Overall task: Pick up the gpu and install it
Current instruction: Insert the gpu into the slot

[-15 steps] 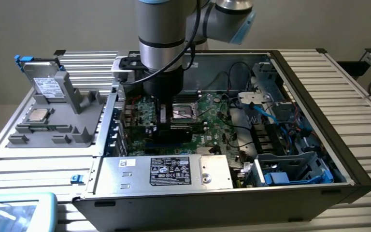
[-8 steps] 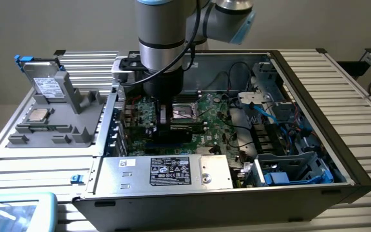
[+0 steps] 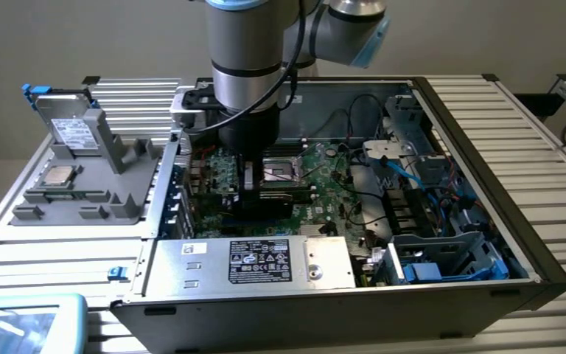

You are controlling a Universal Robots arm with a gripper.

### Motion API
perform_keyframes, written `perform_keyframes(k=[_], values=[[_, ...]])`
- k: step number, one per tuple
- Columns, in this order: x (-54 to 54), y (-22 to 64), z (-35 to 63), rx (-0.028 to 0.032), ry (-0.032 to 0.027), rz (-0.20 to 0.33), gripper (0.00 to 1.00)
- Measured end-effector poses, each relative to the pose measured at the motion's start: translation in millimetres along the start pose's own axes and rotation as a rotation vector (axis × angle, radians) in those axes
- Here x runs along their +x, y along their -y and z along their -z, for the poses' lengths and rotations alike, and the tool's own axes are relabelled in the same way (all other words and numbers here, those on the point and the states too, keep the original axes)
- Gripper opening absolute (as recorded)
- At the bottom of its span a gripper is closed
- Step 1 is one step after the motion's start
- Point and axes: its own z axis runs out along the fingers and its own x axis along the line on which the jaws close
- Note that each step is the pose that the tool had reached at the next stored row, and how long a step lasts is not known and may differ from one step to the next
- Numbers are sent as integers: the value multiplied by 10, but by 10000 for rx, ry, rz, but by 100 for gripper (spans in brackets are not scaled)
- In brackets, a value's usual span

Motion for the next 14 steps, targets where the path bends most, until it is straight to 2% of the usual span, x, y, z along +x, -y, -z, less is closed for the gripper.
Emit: perform_keyframes(k=[14], values=[[-3,-16,-12,-18,-2,1,27]])
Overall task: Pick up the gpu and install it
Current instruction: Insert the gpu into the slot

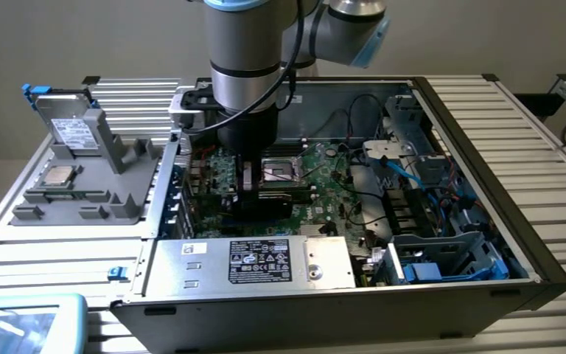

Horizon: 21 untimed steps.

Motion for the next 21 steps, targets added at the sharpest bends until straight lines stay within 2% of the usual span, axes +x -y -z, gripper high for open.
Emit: perform_keyframes(k=[13,15,16,21], values=[[-1,-2,-3,-6,7,-3,27],[-1,-1,-4,2,4,-3,29],[-1,-1,-3,2,4,-2,35],[1,-1,25,-5,-1,0,35]])
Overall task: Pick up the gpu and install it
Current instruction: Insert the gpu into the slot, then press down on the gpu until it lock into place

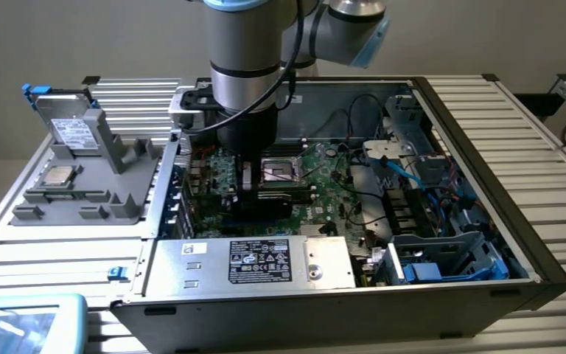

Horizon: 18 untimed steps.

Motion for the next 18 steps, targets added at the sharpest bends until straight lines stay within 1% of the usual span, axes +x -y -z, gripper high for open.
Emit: perform_keyframes(k=[5,6,7,8,9,10,11,18], values=[[12,-5,227,-10,-4,1,35],[14,-6,264,-9,-10,1,33],[15,-6,280,-9,-19,1,33],[15,-6,284,-9,-29,2,20],[15,-6,284,-8,-29,2,20],[15,-6,284,-8,-30,1,15],[15,-6,284,-8,-30,0,12],[15,-6,285,-9,-32,0,12]])
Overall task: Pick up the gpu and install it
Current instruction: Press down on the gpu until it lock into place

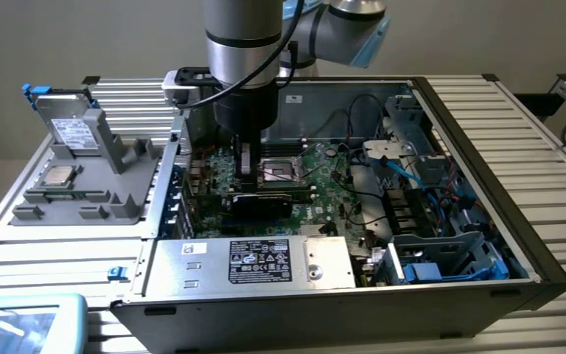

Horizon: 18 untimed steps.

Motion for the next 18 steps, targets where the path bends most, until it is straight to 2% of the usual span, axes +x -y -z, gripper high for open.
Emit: perform_keyframes(k=[10,18], values=[[0,-14,-3,3,19,-1,12],[7,-277,-22,3,19,-1,12]])
